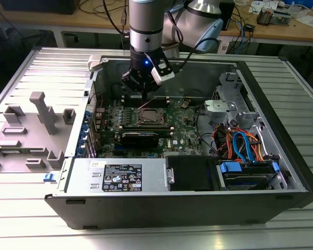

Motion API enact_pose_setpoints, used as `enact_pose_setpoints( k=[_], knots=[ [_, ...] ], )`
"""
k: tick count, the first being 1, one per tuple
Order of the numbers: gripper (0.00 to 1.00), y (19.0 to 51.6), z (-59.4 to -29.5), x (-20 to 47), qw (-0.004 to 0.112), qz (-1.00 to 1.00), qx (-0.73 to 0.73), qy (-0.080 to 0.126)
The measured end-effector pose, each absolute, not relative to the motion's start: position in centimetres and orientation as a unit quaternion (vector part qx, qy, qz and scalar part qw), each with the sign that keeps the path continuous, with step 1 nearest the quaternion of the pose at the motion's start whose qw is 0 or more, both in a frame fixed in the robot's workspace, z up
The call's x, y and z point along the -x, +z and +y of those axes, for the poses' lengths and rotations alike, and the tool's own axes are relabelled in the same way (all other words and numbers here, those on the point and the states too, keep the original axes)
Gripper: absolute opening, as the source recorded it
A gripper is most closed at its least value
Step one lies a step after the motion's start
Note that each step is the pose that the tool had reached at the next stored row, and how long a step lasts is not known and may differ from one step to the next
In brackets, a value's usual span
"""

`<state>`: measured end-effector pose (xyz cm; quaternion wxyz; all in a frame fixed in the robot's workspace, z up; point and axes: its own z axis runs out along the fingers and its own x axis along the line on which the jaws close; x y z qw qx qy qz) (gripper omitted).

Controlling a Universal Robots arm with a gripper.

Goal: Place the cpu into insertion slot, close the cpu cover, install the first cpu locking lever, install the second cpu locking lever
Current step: 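Install the first cpu locking lever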

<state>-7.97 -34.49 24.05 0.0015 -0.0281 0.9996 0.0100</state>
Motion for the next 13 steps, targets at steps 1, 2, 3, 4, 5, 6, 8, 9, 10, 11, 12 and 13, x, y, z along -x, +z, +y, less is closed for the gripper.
enact_pose_setpoints(
  k=[1, 2, 3, 4, 5, 6, 8, 9, 10, 11, 12, 13],
  knots=[
    [0.11, 23.99, -34.48, 7.96, 0.001, 1.000, 0.027, 0.010],
    [0.11, 23.91, -34.44, 7.93, 0.001, 1.000, 0.026, 0.010],
    [0.11, 23.80, -34.29, 7.83, 0.001, 1.000, 0.026, 0.010],
    [0.11, 23.71, -34.25, 7.75, 0.001, 1.000, 0.026, 0.010],
    [0.11, 23.66, -34.22, 7.69, 0.002, 1.000, 0.026, 0.010],
    [0.11, 23.60, -34.20, 7.63, 0.002, 1.000, 0.026, 0.010],
    [0.11, 23.34, -34.18, 7.57, 0.001, 1.000, 0.026, 0.010],
    [0.11, 23.26, -34.18, 7.56, 0.001, 1.000, 0.026, 0.010],
    [0.11, 23.21, -34.18, 7.54, 0.001, 1.000, 0.026, 0.010],
    [0.11, 23.14, -34.15, 7.52, 0.001, 1.000, 0.026, 0.010],
    [0.11, 23.09, -34.15, 7.47, 0.001, 1.000, 0.026, 0.010],
    [0.11, 23.06, -34.14, 7.41, 0.001, 1.000, 0.026, 0.010]
  ],
)
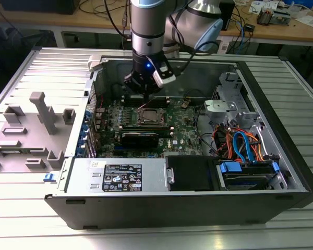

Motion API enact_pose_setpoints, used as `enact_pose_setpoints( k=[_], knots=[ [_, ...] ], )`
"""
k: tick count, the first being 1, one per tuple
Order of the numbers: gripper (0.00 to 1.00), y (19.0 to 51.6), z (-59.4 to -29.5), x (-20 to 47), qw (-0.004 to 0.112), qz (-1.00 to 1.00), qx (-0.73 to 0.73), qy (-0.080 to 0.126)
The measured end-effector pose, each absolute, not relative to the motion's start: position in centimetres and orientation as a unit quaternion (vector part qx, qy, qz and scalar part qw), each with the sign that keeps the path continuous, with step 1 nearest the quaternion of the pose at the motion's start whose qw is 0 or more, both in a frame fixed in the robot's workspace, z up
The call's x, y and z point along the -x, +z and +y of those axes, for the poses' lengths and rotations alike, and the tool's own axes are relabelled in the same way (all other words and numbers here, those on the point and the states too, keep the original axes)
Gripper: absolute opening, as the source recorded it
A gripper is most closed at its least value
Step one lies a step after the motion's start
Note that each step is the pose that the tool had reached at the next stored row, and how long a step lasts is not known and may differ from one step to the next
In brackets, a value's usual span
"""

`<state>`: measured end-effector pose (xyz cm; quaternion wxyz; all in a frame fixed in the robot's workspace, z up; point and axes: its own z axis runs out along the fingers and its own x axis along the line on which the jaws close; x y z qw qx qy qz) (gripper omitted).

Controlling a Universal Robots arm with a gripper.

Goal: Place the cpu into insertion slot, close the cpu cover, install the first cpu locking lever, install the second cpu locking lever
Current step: 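Install the first cpu locking lever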

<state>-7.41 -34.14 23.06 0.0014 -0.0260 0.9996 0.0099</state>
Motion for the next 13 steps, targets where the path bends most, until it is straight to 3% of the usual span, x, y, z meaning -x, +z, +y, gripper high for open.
enact_pose_setpoints(
  k=[13],
  knots=[
    [0.11, 22.62, -34.00, 6.79, 0.002, 1.000, 0.010, 0.010]
  ],
)
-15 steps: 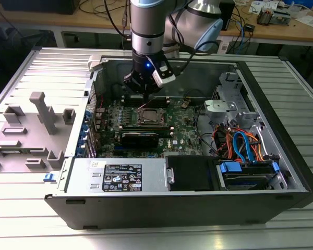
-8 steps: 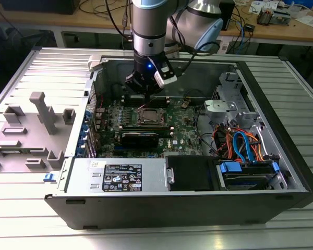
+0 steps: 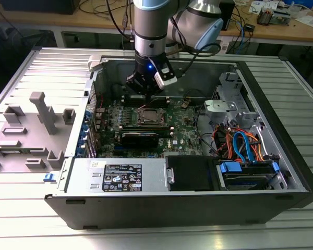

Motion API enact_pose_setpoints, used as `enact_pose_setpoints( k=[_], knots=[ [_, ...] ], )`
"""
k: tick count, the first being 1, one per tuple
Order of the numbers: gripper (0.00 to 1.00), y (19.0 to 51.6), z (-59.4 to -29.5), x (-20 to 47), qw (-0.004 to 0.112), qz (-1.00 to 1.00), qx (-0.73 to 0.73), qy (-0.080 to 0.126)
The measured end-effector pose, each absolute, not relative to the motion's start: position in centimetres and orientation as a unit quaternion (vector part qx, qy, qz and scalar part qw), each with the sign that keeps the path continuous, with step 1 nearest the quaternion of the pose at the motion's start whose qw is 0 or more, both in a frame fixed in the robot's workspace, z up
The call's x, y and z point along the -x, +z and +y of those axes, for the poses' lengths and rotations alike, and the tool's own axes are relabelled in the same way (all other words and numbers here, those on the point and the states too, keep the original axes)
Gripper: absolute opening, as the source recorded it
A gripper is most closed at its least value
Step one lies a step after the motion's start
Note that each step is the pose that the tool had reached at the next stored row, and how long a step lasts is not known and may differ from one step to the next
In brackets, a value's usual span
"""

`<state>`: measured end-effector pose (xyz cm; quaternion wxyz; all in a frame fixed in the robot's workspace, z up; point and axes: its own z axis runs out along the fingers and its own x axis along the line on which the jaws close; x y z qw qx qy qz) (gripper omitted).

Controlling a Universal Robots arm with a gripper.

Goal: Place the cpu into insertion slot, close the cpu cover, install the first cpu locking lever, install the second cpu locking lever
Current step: 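Install the first cpu locking lever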

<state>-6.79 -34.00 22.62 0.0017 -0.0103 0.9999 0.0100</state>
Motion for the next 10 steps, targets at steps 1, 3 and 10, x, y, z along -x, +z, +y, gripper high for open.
enact_pose_setpoints(
  k=[1, 3, 10],
  knots=[
    [0.11, 22.60, -33.87, 6.70, 0.002, 1.000, 0.010, 0.010],
    [0.11, 22.57, -33.74, 6.61, 0.002, 1.000, 0.010, 0.010],
    [0.11, 22.35, -33.68, 6.21, 0.002, 1.000, 0.010, 0.010]
  ],
)
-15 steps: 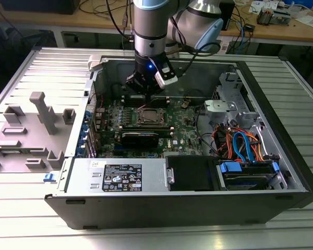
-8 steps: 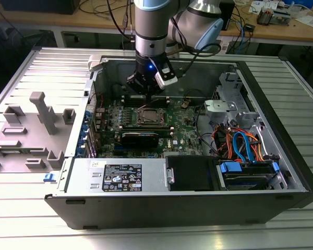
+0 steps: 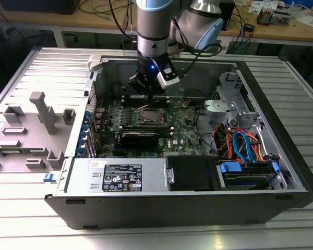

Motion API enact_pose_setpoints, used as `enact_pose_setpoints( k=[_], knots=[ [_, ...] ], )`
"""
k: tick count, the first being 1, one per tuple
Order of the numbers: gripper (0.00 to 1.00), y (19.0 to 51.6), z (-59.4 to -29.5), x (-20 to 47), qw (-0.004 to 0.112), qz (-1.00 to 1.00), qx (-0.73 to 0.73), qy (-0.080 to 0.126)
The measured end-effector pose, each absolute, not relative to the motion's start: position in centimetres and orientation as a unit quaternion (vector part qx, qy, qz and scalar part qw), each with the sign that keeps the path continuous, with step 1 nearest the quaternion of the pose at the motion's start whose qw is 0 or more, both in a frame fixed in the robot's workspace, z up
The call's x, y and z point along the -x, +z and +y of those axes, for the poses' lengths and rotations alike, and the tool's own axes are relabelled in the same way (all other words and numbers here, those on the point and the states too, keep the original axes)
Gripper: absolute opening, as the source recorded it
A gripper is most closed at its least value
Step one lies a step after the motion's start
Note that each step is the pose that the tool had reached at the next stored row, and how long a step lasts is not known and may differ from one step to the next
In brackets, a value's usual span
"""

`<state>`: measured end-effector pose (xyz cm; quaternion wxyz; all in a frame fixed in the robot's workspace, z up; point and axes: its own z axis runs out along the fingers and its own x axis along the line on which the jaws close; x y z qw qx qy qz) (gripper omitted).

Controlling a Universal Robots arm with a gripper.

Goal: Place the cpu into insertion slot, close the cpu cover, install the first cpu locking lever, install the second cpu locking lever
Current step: 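Install the first cpu locking lever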

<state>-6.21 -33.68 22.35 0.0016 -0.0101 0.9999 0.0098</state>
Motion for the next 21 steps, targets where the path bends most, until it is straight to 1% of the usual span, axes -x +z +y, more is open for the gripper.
enact_pose_setpoints(
  k=[21],
  knots=[
    [0.11, 21.3, -33.7, 4.8, 0.002, 1.000, -0.006, 0.010]
  ],
)
